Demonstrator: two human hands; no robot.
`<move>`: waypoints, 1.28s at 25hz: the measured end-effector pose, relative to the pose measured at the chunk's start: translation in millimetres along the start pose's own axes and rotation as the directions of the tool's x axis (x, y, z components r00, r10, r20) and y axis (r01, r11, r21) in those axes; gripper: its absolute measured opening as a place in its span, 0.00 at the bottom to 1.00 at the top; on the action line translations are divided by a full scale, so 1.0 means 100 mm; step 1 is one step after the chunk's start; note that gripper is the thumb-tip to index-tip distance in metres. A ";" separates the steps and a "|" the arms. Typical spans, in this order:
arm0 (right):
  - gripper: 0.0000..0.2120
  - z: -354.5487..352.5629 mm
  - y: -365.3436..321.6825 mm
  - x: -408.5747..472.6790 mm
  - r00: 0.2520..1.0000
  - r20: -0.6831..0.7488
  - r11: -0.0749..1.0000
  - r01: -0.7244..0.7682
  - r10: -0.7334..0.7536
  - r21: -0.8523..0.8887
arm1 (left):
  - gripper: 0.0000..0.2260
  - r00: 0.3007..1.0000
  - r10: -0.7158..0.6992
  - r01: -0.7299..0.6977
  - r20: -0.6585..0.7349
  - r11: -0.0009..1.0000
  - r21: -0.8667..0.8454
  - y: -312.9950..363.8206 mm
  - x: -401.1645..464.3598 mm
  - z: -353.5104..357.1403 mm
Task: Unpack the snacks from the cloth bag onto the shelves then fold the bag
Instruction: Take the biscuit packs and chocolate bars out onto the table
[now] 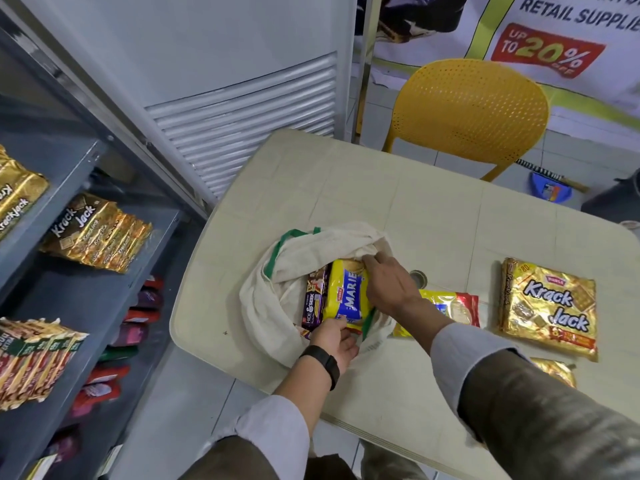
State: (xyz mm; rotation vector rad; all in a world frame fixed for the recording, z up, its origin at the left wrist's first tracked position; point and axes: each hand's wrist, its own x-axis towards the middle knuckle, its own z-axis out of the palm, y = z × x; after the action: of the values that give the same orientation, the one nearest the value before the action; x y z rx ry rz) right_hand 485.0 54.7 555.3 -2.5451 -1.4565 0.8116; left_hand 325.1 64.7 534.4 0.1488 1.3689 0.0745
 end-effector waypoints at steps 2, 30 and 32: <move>0.29 -0.05 -0.02 0.21 0.996 0.041 0.997 0.076 -0.077 0.013 | 0.15 0.997 0.067 -0.071 -0.048 0.994 -0.084 -0.01 0.03 0.07; 0.22 -0.01 -0.27 -0.04 0.970 -0.039 0.938 -0.220 0.239 0.267 | 0.14 0.894 0.363 -0.327 -0.261 0.929 0.174 0.36 -0.19 -0.27; 0.20 -0.08 -0.21 -0.27 0.963 -0.142 0.925 -0.171 0.230 0.339 | 0.12 0.886 0.424 -0.392 -0.189 0.902 0.184 0.32 -0.41 -0.28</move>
State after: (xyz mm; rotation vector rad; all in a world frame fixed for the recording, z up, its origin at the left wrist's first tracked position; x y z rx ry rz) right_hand 461.6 45.4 579.5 -2.4615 -0.9307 0.7508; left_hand 290.2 92.7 573.1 0.5647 1.5518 0.3588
